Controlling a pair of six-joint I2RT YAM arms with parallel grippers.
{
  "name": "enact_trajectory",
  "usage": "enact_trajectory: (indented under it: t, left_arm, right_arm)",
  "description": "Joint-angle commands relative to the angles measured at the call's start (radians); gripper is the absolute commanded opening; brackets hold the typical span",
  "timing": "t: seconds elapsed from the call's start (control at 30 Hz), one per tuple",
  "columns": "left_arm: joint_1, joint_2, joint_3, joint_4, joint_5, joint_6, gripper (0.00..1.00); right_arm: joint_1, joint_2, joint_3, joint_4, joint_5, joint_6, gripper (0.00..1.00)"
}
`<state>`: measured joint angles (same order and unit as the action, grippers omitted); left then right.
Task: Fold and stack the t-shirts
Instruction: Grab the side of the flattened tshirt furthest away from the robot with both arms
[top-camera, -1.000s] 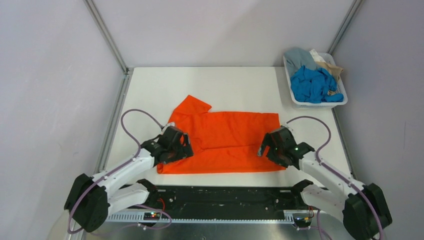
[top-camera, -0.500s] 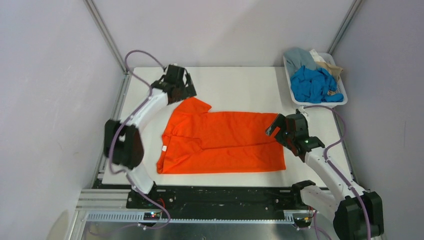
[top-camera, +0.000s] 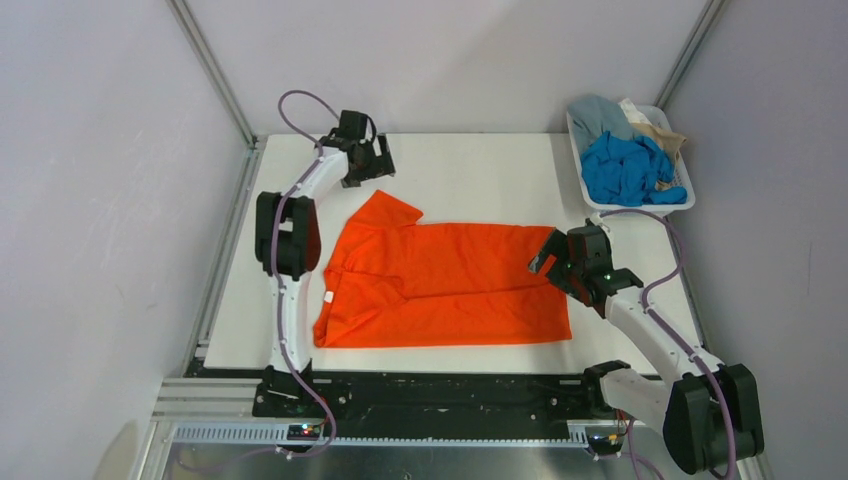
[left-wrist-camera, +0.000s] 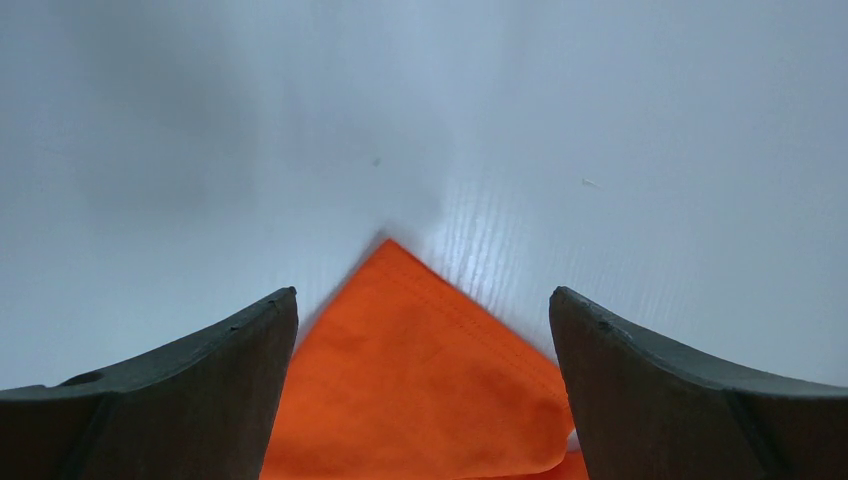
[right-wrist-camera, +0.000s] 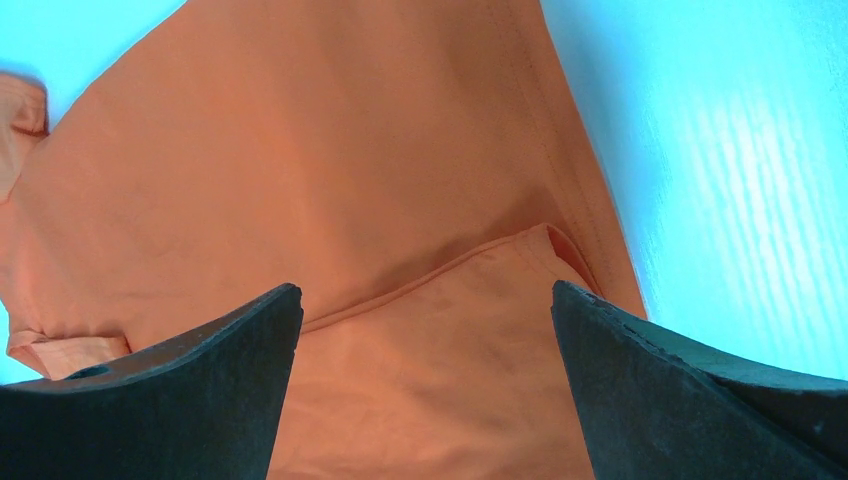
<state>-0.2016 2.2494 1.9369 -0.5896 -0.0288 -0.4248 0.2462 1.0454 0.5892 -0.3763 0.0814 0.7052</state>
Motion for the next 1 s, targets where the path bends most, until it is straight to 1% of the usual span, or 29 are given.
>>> enact_trajectory:
  t: [0.0, 0.17, 0.33, 0.5, 0.57, 0.63, 0.7, 0.77, 0.8, 0.83, 0.87, 0.9, 0.93, 0.97]
  left_arm:
    - [0.022, 0.062, 0.050, -0.014, 0.122, -0.014, 1.00]
    - [0.030, 0.116, 0.050, -0.013, 0.158, -0.072, 1.00]
    - [0.017, 0.121, 0.036, -0.013, 0.204, -0.081, 1.00]
    - [-0.034, 0.099, -0.020, -0.019, 0.138, -0.084, 1.00]
    - [-0.058, 0.085, -0.033, -0.035, 0.081, -0.090, 0.99]
    - [-0.077, 0.076, -0.032, -0.064, 0.021, -0.097, 0.93]
    - [-0.088, 0.074, -0.032, -0.083, -0.015, -0.109, 0.83]
    - [-0.095, 0.072, -0.031, -0.095, -0.059, -0.120, 0.68]
    - [-0.102, 0.071, -0.030, -0.104, -0.078, -0.122, 0.63]
    - [-0.104, 0.070, -0.027, -0.109, -0.105, -0.125, 0.54]
    - [-0.109, 0.070, -0.026, -0.121, -0.122, -0.126, 0.50]
    - [-0.111, 0.073, -0.020, -0.128, -0.151, -0.125, 0.42]
    - [-0.114, 0.075, -0.013, -0.140, -0.162, -0.123, 0.38]
    - [-0.115, 0.078, -0.009, -0.144, -0.174, -0.118, 0.30]
  right_arm:
    - [-0.004, -0.007, 0.032, 0.034, -0.013, -0.013, 1.00]
    - [-0.004, -0.029, 0.032, 0.021, -0.009, -0.015, 0.99]
    - [-0.004, -0.042, 0.032, 0.009, -0.004, -0.016, 0.99]
    - [-0.005, -0.043, 0.032, 0.010, 0.004, -0.016, 0.99]
    - [-0.004, -0.042, 0.032, 0.008, 0.006, -0.016, 0.99]
    - [-0.005, -0.043, 0.032, 0.002, 0.011, -0.016, 0.99]
    - [-0.005, -0.046, 0.031, -0.008, 0.019, -0.016, 0.99]
    - [-0.003, -0.050, 0.032, -0.014, 0.026, -0.016, 1.00]
    - [-0.003, -0.051, 0.032, -0.018, 0.028, -0.016, 0.99]
    - [-0.003, -0.050, 0.032, -0.018, 0.028, -0.016, 0.99]
    - [-0.004, -0.051, 0.031, -0.019, 0.032, -0.016, 0.99]
    - [-0.003, -0.049, 0.032, -0.019, 0.033, -0.016, 0.99]
    - [-0.003, -0.048, 0.032, -0.018, 0.037, -0.018, 0.99]
    - [-0.003, -0.042, 0.032, -0.014, 0.040, -0.020, 0.99]
